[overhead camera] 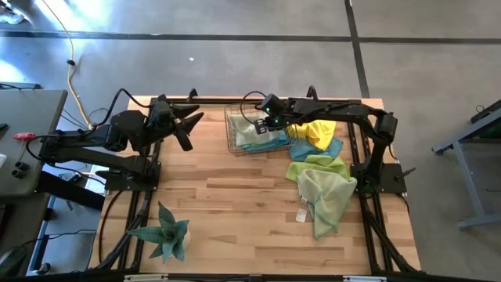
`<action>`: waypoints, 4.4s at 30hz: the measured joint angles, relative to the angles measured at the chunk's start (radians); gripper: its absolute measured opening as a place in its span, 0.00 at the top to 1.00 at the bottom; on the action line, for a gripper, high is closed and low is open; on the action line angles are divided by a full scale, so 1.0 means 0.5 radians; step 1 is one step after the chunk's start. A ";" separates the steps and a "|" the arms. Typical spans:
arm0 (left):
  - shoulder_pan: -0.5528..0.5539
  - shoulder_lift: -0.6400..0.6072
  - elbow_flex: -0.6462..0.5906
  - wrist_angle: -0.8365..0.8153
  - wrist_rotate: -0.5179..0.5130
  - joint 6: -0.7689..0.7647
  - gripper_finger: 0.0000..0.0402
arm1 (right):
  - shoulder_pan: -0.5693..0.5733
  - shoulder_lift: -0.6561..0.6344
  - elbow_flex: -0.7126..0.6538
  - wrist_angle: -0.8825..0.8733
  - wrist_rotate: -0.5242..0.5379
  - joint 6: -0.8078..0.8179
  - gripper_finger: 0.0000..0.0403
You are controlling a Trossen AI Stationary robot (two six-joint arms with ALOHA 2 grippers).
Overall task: Fold microfiber towels
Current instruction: Stack the left light green towel on top of the blue towel in the wire basket, then fold the light green towel
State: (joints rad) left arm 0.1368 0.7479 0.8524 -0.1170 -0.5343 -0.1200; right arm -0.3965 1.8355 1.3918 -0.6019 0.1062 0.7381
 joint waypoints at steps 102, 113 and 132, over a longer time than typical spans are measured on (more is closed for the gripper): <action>-0.888 0.475 0.000 -0.064 0.054 -1.071 0.68 | 1.906 -0.555 -0.812 -0.818 0.451 -0.861 0.49; -0.964 0.634 0.000 0.030 0.050 -1.118 0.68 | 1.906 -0.555 -0.813 -0.930 0.356 -1.052 0.49; -1.011 0.659 -0.001 0.034 0.046 -1.078 0.67 | 1.835 -0.554 -0.813 -0.760 0.444 -1.194 0.50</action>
State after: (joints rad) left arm -0.3687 1.0775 0.8520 -0.1001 -0.5110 -0.6590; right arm 0.5208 1.5585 0.9852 -0.9821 0.3282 0.1413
